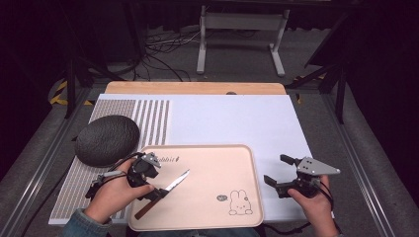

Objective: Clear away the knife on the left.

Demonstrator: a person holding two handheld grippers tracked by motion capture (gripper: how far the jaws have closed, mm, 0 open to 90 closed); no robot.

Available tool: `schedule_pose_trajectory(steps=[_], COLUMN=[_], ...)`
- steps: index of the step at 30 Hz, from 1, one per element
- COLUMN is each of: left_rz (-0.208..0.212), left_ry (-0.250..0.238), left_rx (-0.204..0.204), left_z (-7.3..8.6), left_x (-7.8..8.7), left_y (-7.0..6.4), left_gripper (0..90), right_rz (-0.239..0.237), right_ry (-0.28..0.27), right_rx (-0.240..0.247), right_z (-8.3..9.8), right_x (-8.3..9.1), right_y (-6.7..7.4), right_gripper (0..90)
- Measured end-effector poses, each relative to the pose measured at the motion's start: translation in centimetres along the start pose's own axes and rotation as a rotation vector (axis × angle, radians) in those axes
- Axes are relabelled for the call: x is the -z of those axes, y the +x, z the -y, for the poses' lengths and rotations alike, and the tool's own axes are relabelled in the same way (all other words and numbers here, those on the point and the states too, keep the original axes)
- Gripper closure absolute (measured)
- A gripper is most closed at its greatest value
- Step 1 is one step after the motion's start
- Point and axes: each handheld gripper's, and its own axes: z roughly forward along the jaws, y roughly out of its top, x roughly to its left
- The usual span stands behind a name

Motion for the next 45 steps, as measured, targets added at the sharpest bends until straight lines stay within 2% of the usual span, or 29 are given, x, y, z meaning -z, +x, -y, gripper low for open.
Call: schedule_pose_trajectory(steps=[1,3,6,7,8,10,12,13,16,18,19,21,23,26,30,31,36,41,45], left_rz=[0.002,0.003,0.004,0.004,-0.002,-0.022,-0.008,0.014,0.045,0.065,0.065,0.039,0.045,0.064,0.081,0.075,0.063,0.043,0.032], left_ry=[-0.012,-0.046,-0.068,-0.068,-0.081,-0.074,-0.049,-0.044,-0.035,-0.024,-0.024,0.031,0.042,0.087,0.131,0.138,0.158,0.134,0.136], left_rx=[-0.015,-0.078,-0.165,-0.165,-0.21,-0.225,-0.234,-0.265,-0.293,-0.297,-0.297,-0.308,-0.316,-0.34,-0.35,-0.356,-0.343,-0.312,-0.297], left_z=[-0.1,-0.3,-0.6,-0.6,-0.8,-0.8,-0.9,-0.9,-0.9,-0.9,-0.9,-1.0,-1.0,-1.0,-1.0,-1.0,-1.0,-0.8,-0.7], left_x=[0.1,0.0,-0.2,-0.2,-0.5,-0.8,-1.1,-1.4,-1.8,-1.9,-1.9,-2.5,-2.6,-3.1,-3.3,-3.4,-3.4,-3.3,-3.3], left_y=[-0.1,-0.3,-0.7,-0.7,-0.9,-0.8,-0.8,-0.9,-1.2,-1.2,-1.2,-1.1,-1.1,-1.2,-1.3,-1.3,-1.2,-0.7,-0.3], left_gripper=[23.2,24.1,28.0,31.2,33.6,38.7,53.2,60.0,82.0,89.9,90.0,90.0,90.0,90.0,90.0,90.0,90.0,90.0,90.0], right_rz=[0.0,-0.001,-0.003,-0.002,-0.002,-0.004,-0.004,-0.003,-0.003,-0.002,-0.003,-0.006,-0.006,-0.003,-0.003,-0.004,-0.004,-0.004,-0.004], right_ry=[-0.001,-0.002,0.001,0.0,0.001,-0.001,0.001,-0.001,-0.001,0.002,0.003,0.012,0.012,0.009,0.015,0.016,0.013,0.014,0.016], right_rx=[0.0,-0.001,0.0,-0.001,0.0,-0.001,0.0,-0.002,-0.002,-0.001,-0.002,0.005,0.007,0.003,0.005,0.006,0.006,0.008,0.009], right_z=[0.0,0.0,0.0,0.0,0.0,0.0,0.1,0.1,0.1,0.1,0.1,0.1,0.1,0.1,0.2,0.2,0.2,0.2,0.2], right_x=[0.0,0.0,0.0,0.0,0.0,0.0,0.0,0.0,0.0,0.0,-0.1,-0.1,-0.2,-0.1,-0.2,-0.2,-0.2,-0.2,-0.2], right_y=[0.0,0.0,0.0,0.0,0.0,-0.1,-0.1,-0.1,-0.1,-0.1,-0.1,-0.1,-0.1,-0.1,-0.1,-0.1,-0.1,-0.1,-0.1], right_gripper=[3.5,3.5,3.2,3.3,3.2,3.2,3.3,3.2,3.3,3.3,3.2,3.1,3.2,3.2,3.2,3.2,3.2,3.2,3.2])
